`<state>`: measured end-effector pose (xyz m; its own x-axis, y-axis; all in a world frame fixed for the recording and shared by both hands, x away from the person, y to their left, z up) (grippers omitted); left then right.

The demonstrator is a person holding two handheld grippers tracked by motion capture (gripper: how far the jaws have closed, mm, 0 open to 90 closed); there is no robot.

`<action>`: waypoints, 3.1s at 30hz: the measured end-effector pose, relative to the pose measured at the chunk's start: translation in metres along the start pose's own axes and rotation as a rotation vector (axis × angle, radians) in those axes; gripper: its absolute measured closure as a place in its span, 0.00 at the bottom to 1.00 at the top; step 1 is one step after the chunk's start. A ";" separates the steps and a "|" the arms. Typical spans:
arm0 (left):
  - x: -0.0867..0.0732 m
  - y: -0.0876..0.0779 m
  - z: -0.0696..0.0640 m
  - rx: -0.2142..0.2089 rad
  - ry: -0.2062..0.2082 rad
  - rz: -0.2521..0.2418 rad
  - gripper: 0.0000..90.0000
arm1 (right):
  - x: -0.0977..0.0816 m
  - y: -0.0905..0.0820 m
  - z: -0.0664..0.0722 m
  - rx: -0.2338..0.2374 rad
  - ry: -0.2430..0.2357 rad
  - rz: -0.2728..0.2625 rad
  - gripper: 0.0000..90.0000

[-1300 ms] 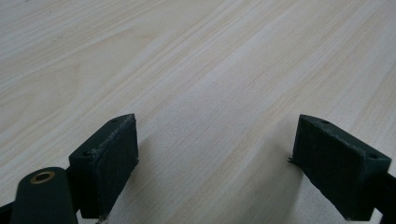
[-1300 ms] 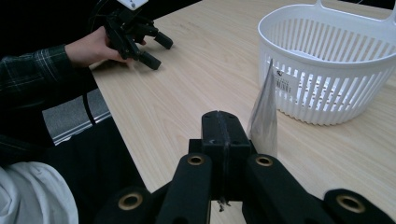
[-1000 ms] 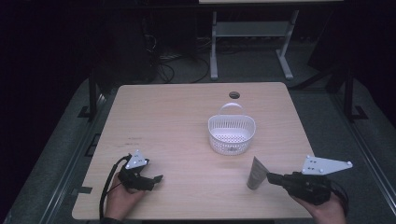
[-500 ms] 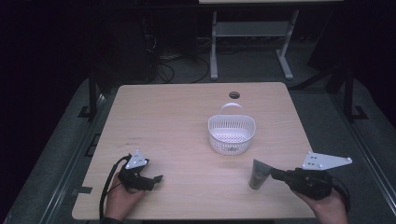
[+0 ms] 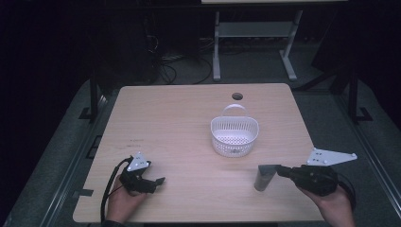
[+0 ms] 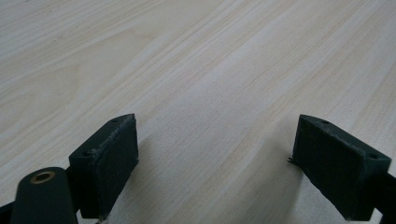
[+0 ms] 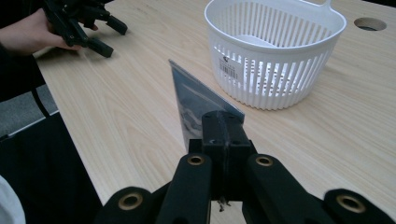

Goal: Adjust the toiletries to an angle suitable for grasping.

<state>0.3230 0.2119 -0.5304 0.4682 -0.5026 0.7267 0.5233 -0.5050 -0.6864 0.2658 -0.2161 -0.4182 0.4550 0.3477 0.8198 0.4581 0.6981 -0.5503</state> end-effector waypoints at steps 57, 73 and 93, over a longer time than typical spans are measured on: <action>0.000 0.000 0.000 0.000 0.001 0.003 0.15 | 0.014 0.013 -0.022 0.021 -0.032 0.218 0.40; 0.000 0.000 0.000 0.000 0.000 0.003 0.15 | 0.027 0.022 -0.005 0.027 -0.088 0.260 0.10; -0.001 -0.001 -0.001 -0.005 0.003 0.004 0.15 | 0.037 0.046 0.000 0.017 -0.121 0.306 0.11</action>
<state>0.3219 0.2121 -0.5303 0.4683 -0.5066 0.7239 0.5181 -0.5062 -0.6894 0.3041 -0.1711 -0.4134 0.4745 0.6141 0.6307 0.3011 0.5600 -0.7718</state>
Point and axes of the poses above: each handheld gripper's, and its own axes: y roughly forward along the jaws, x roughly out of its top, z roughly to its left, the point moved 8 cm from there along y, roughly forward along the jaws, and after that the axes turned 2 degrees about x, right-handed, at the moved point
